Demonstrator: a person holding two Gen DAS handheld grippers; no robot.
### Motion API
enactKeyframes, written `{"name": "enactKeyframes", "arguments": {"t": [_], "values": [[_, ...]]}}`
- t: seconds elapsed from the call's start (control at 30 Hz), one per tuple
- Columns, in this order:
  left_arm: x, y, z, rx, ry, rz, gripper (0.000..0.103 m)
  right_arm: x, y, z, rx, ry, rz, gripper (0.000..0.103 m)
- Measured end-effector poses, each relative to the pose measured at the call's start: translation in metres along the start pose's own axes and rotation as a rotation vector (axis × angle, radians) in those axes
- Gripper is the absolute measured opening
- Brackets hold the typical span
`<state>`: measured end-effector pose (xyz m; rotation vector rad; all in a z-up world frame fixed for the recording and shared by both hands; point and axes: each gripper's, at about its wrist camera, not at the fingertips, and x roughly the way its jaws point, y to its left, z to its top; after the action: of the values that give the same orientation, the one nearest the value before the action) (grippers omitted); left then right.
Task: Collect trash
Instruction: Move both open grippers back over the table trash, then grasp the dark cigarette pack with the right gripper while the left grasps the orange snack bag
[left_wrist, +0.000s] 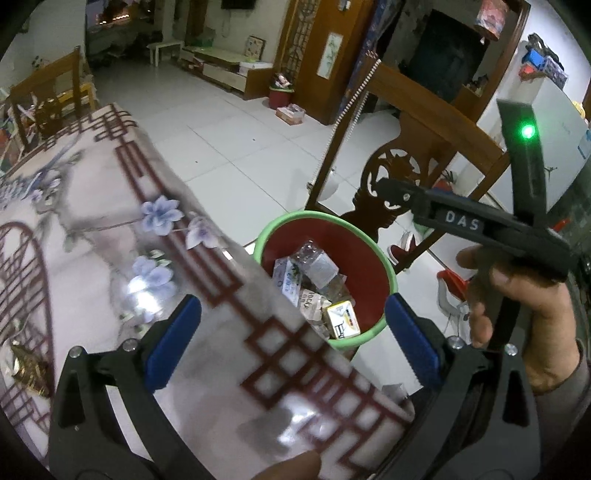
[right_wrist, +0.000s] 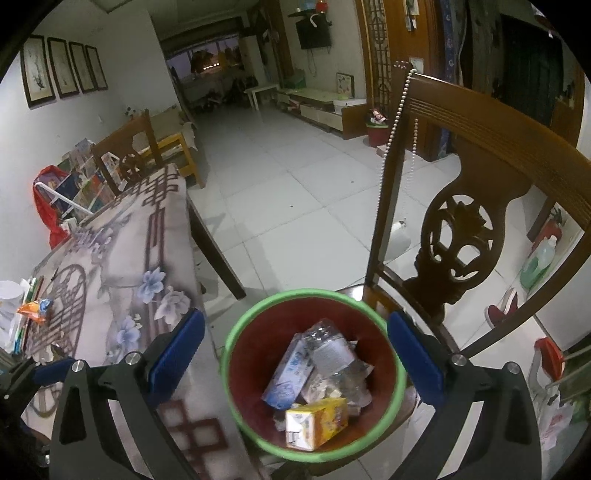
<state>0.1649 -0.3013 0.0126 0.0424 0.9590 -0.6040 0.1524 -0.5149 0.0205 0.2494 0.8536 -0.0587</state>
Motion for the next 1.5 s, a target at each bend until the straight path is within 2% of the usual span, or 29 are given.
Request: {"name": "enactKeyframes", "arguments": {"t": [0.13,0.37,0.6,0.83,1.0,1.1,1.33,1.4,1.5], "values": [[-0.030,0.016,-0.013,-0.045,-0.038,0.010,0.097,-0.002,0.027,-0.012,-0.029,0.009,0.019,0.095],[-0.087,0.063,-0.048,-0.107,-0.106,0.095,0.097,-0.010,0.096,-0.042,-0.130,0.033,0.090,0.095],[-0.145,0.145,-0.087,-0.219,-0.142,0.247,0.097,-0.005,0.193,-0.080,-0.291,0.085,0.181,0.095],[-0.190,0.235,-0.123,-0.393,-0.139,0.371,0.097,0.013,0.279,-0.103,-0.442,0.118,0.258,0.096],[-0.214,0.280,-0.145,-0.520,-0.164,0.398,0.097,0.026,0.345,-0.123,-0.621,0.126,0.332,0.096],[-0.221,0.297,-0.154,-0.577,-0.178,0.409,0.097,0.040,0.375,-0.133,-0.701,0.142,0.343,0.096],[-0.219,0.317,-0.158,-0.611,-0.162,0.407,0.097,0.077,0.417,-0.142,-0.807,0.179,0.334,0.095],[-0.220,0.321,-0.156,-0.606,-0.159,0.413,0.097,0.086,0.420,-0.142,-0.815,0.196,0.336,0.092],[-0.217,0.329,-0.151,-0.610,-0.153,0.417,0.097,0.098,0.423,-0.141,-0.820,0.222,0.335,0.078]]}}
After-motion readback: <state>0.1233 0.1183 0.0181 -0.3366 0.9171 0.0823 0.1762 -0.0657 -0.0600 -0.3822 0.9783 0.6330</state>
